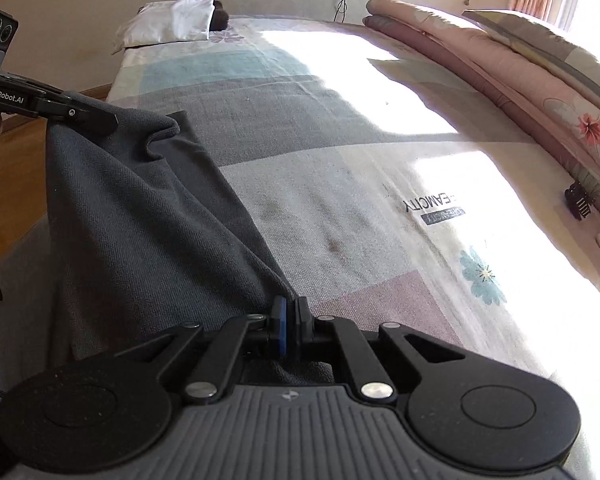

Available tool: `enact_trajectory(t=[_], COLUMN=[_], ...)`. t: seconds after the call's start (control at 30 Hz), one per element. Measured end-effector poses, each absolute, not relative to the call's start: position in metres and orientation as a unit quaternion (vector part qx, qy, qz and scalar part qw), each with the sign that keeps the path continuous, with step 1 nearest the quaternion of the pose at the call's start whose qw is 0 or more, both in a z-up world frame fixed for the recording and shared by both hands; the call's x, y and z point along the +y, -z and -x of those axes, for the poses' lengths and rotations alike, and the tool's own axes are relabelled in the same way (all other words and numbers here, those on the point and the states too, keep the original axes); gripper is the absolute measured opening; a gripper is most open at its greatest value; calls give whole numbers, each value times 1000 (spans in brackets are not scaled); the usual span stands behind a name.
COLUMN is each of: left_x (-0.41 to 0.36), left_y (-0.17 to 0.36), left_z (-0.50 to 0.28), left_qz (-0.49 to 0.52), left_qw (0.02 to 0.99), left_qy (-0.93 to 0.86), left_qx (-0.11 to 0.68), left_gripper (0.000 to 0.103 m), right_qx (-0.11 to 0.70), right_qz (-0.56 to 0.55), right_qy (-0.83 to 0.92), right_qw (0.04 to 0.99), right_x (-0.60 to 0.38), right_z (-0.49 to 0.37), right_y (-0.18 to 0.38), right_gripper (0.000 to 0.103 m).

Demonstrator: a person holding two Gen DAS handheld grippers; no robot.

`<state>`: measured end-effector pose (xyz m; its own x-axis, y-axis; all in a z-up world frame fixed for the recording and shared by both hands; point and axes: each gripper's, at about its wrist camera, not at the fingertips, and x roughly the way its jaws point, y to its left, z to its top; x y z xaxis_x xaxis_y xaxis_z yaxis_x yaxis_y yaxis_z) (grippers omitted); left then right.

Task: Fold clothes

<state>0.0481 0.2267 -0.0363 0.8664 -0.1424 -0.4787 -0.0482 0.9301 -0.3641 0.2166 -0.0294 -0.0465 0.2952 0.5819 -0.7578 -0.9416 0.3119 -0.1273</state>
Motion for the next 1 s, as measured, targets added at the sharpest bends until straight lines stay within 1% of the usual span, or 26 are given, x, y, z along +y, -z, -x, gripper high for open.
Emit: enact_trajectory(t=[0.1,0.23,0.3,0.37,0.43,0.5,0.57,0.6,0.67,0.7,0.73,0.77,0.93,1.0], left_x=[227,231,239,247,256,267,279,283,289,292,294,296,302,304], left_y=[38,62,80,93,100,106,114,118,123,125,125,122,93,85], left_z=[-56,-61,-63,-61,-57,-56,-58,-62,-66,-68,-70,-70,-61,-57], left_qz=[173,184,211,243,279,320,360,373,395,406,410,411,392,375], left_qw=[950,939,923,911,902,893,880,874,868,865,866,869,898,909], left_qy=[19,7,-9,-8,0,9,3,2,3,5,6,7,23,21], left_qx=[259,291,322,334,329,318,311,310,302,295,287,275,198,181], left_gripper=[2,4,4,5,16,36,44,43,37,25,19,16,16,16], right_qx=[300,316,314,309,307,297,292,290,292,293,293,293,287,283], right_qz=[299,306,317,312,302,295,289,286,276,272,274,276,283,284], right_qy=[-497,-484,-476,-470,-467,-467,-466,-466,-468,-469,-470,-471,-480,-485], right_qw=[758,757,758,766,772,778,783,785,787,787,787,785,779,777], right_x=[-26,-15,-12,-14,-17,-23,-27,-29,-31,-31,-29,-28,-19,-15], right_z=[-220,-220,-215,-212,-212,-209,-207,-206,-203,-202,-200,-197,-188,-186], right_y=[50,82,94,91,82,72,65,61,58,58,59,60,61,60], right_gripper=[5,6,8,9,11,11,13,14,14,14,14,15,17,22])
